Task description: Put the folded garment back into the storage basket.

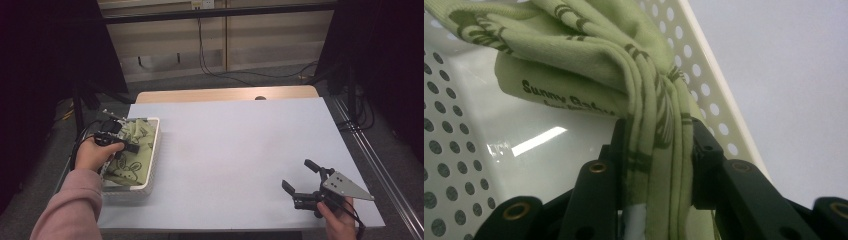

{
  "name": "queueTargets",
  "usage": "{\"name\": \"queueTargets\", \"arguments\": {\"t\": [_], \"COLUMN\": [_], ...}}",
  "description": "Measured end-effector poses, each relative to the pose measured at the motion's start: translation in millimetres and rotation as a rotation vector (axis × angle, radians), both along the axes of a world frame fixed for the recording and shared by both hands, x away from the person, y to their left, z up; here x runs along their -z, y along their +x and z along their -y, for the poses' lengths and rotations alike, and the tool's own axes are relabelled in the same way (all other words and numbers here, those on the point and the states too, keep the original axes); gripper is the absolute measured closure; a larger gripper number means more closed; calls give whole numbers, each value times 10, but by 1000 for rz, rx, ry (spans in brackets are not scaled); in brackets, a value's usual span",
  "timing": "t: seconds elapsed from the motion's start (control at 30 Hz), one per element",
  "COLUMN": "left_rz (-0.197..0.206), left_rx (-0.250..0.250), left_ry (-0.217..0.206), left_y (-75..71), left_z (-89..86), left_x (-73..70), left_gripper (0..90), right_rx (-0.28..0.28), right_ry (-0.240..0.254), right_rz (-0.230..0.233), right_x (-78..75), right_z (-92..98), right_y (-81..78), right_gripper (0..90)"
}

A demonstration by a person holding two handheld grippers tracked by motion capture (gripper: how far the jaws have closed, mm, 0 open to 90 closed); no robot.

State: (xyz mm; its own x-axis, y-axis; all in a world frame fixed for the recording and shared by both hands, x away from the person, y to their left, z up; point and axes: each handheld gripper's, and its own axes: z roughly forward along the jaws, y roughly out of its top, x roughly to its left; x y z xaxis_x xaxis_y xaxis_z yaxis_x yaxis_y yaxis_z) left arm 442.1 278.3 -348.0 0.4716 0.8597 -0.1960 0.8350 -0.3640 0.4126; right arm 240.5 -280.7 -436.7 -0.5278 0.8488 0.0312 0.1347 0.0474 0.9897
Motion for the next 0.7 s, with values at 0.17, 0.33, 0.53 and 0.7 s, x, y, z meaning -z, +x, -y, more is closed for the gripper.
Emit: {"name": "queueTargets", "arguments": {"t": [0.17, 0.33, 0.53, 0.7], "left_rz": [-1, 2, 4, -11], "left_rx": [1, 2, 3, 11], "left_ry": [-13, -7, -5, -11], "left_y": [8, 11, 7, 6], "left_z": [7, 7, 5, -6], "left_x": [13, 6, 56, 84], "left_gripper": [707, 707, 702, 695], "right_rx": [0, 2, 0, -1], "right_ry": [4, 3, 1, 0], "right_rz": [0, -1, 0, 0], "right_x": [-1, 0, 0, 0], "right_z": [-3, -2, 0, 0], "right_y": [0, 0, 0, 0], "right_gripper": [6, 6, 6, 6]}}
